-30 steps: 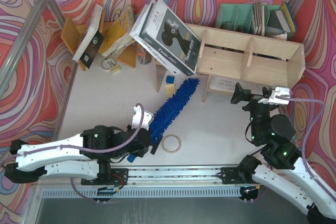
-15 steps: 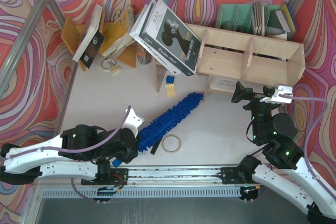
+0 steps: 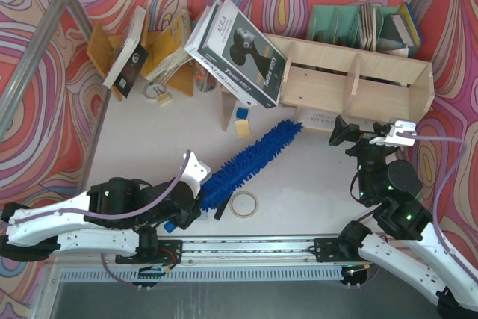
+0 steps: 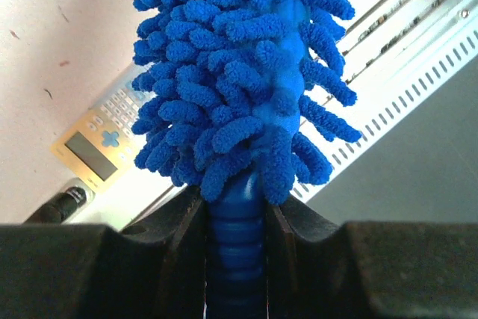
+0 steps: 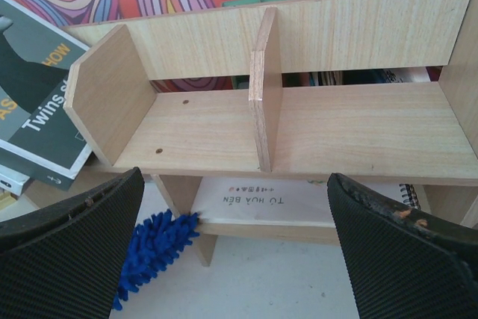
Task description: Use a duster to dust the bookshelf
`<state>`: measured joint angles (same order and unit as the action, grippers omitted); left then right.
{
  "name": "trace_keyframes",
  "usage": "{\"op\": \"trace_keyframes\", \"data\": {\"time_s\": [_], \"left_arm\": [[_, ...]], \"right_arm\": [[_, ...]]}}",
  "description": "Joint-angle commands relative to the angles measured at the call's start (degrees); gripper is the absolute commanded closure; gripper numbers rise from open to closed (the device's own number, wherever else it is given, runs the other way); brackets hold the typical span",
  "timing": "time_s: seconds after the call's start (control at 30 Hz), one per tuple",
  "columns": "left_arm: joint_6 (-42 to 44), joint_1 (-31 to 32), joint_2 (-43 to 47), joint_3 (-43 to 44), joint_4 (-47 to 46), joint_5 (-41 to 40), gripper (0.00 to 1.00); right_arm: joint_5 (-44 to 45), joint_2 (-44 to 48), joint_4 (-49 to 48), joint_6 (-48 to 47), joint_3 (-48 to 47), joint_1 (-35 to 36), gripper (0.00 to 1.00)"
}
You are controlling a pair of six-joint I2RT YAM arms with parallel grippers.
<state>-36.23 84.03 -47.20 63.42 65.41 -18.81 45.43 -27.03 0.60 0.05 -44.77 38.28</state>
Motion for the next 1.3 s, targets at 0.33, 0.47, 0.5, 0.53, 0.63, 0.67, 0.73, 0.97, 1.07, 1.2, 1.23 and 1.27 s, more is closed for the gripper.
{"op": "trace_keyframes", "data": {"time_s": [0.33,0.47,0.5,0.53,0.63,0.67,0.73,0.97,1.07,1.2,1.23,1.27], "left_arm": [[5.8,0.4,0.1,10.7,-0.4,-3.5,1.0],[6.1,0.4,1.4,14.3,3.2,-4.3,1.0],[6.2,0.4,1.4,15.0,4.1,-4.2,1.0],[6.3,0.5,1.2,15.5,4.8,-4.3,1.0],[6.4,0.4,0.2,14.8,5.2,-4.0,1.0],[6.6,0.4,-0.3,13.9,4.7,-3.6,1.0],[6.6,0.4,-0.7,11.4,3.0,-3.0,1.0],[4.1,0.4,2.0,0.1,-6.1,2.7,1.0],[3.1,0.5,3.4,-2.3,-6.1,4.1,1.0],[3.2,0.5,4.2,-2.5,-4.7,5.2,1.0],[3.4,0.5,4.6,-2.3,-4.2,4.9,1.0],[3.7,0.5,5.1,-2.1,-3.8,4.3,1.0]], "right_arm": [[2.3,0.2,-2.5,-1.3,2.4,0.1,0.01],[2.4,0.1,-2.7,-1.7,2.5,0.1,0.01],[2.3,0.0,-2.7,-1.7,2.4,0.1,0.01],[2.3,-0.1,-2.7,-1.7,2.5,0.1,0.01],[2.3,-0.2,-2.7,-1.8,2.4,0.1,0.01],[2.3,-0.3,-2.7,-1.8,2.4,0.1,0.01],[2.4,-0.3,-2.8,-1.8,2.3,0.1,0.01],[2.5,-0.1,-2.9,-2.1,2.5,0.1,0.01],[2.4,-0.6,-3.4,-2.5,2.5,0.1,0.01],[2.3,-0.9,-3.7,-2.7,2.4,0.1,0.01],[2.2,-1.0,-3.6,-2.7,2.5,0.1,0.01],[2.1,-1.0,-3.6,-2.7,2.5,0.1,0.01]]}}
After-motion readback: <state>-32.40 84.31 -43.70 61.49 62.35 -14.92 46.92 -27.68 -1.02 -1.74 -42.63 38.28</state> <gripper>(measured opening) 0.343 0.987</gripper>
